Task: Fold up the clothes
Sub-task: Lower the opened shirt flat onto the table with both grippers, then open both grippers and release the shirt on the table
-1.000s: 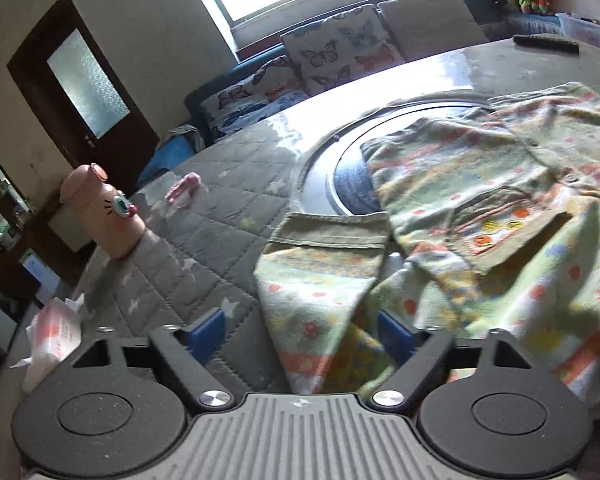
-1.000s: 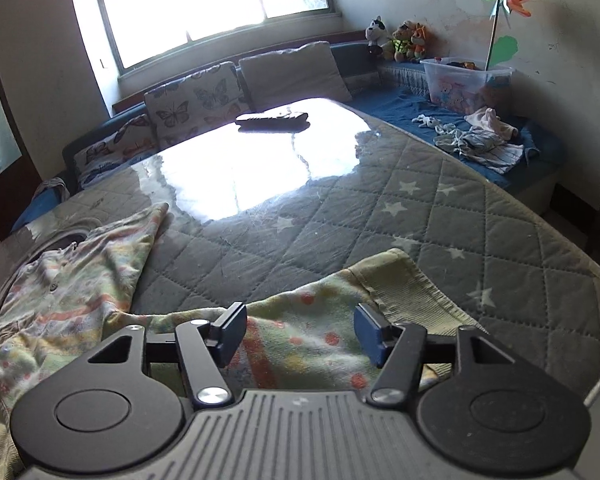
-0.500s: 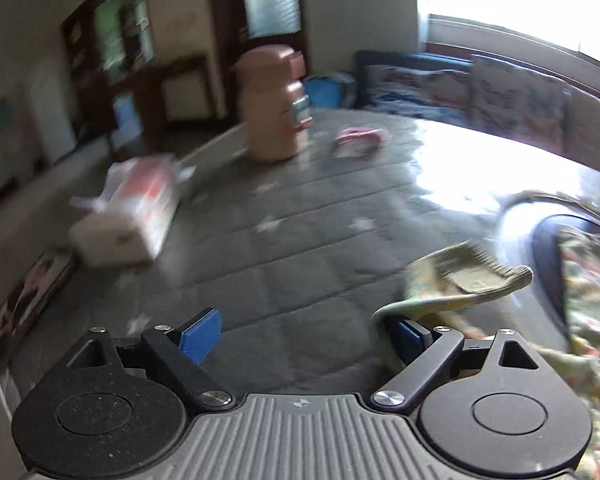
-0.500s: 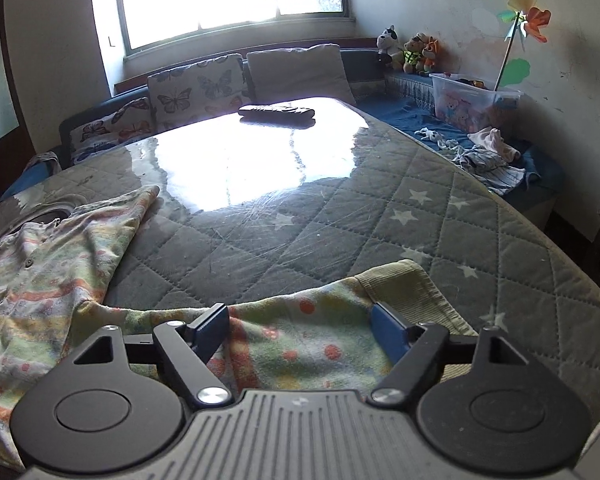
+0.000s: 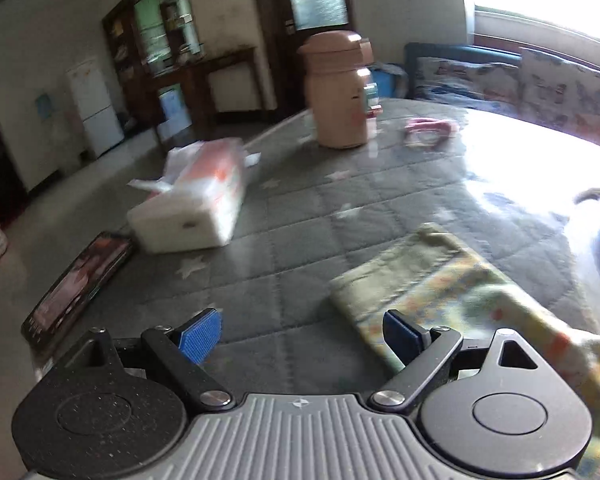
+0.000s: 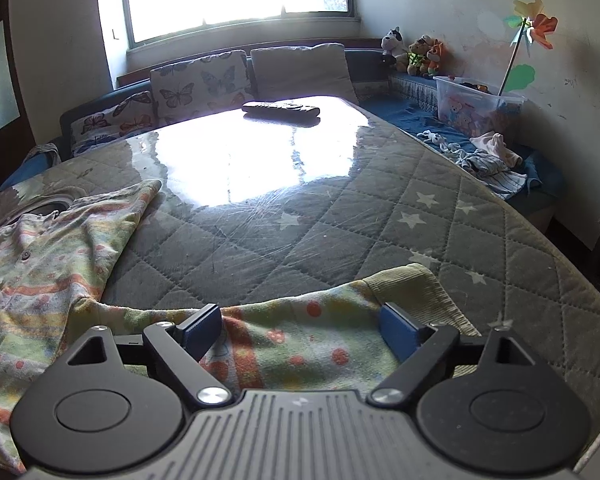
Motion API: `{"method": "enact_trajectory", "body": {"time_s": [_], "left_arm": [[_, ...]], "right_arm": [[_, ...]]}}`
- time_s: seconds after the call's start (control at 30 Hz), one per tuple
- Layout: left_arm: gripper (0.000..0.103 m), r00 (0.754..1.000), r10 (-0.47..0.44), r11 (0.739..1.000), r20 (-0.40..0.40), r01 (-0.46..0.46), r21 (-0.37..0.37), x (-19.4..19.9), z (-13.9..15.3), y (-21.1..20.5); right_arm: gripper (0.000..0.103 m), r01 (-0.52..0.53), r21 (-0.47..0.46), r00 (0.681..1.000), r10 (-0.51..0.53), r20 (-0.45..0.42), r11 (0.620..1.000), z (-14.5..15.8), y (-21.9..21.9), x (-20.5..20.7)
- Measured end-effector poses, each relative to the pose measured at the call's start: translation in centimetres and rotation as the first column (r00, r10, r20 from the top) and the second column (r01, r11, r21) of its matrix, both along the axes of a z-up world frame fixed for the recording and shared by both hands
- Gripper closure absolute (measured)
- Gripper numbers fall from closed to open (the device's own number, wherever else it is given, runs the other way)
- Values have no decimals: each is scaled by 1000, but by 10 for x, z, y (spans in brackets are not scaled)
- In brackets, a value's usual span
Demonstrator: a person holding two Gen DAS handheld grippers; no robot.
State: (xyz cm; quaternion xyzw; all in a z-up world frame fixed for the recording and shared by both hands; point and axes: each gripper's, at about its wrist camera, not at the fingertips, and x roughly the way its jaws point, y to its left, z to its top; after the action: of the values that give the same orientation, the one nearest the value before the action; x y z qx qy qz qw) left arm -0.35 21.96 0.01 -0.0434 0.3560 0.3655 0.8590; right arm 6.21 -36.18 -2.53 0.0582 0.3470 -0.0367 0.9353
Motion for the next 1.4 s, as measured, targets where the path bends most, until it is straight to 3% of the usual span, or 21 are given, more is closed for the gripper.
{"method": "enact_trajectory", "body": {"time_s": [0.23, 0.47, 0.57, 0.67, 0.73, 0.87, 1.13, 1.23, 1.3, 1.4], "left_arm": [[12, 980, -199, 979, -26, 200, 50, 15, 4, -47], [11, 906, -422, 905, -27, 423, 39, 36, 8, -102], [14, 871, -491, 871, -22, 491, 12, 52, 6, -119], [27, 834, -552, 834, -10, 552, -19, 70, 5, -133], [30, 811, -585, 810, -4, 584, -45, 84, 3, -139], [33, 783, -622, 782, -14, 619, -81, 112, -4, -149], [33, 750, -661, 748, -18, 657, -98, 147, -14, -154], [46, 726, -687, 723, -6, 683, -105, 153, -14, -156], [76, 710, -704, 705, 2, 700, -109, 158, -14, -158], [97, 692, -721, 692, -20, 719, -68, 164, -17, -166]], "right_arm": [[15, -9, 17, 1000, 9, -3, 1000, 6, 4, 2], [17, -136, 23, 991, 136, 15, 990, 18, 30, 18], [27, -223, 39, 975, 223, 6, 974, 18, 50, 34], [38, -295, 48, 955, 295, -2, 954, 17, 70, 51], [45, -328, 48, 944, 329, -13, 943, 15, 82, 64], [53, -364, 48, 930, 366, -32, 930, 8, 97, 83], [67, -391, 18, 920, 391, -37, 920, 7, 109, 107], [75, -399, 5, 916, 399, -36, 917, 7, 114, 115], [82, -406, -2, 913, 406, -35, 914, 6, 116, 119], [86, -415, -12, 909, 415, -34, 910, 6, 121, 128]]}}
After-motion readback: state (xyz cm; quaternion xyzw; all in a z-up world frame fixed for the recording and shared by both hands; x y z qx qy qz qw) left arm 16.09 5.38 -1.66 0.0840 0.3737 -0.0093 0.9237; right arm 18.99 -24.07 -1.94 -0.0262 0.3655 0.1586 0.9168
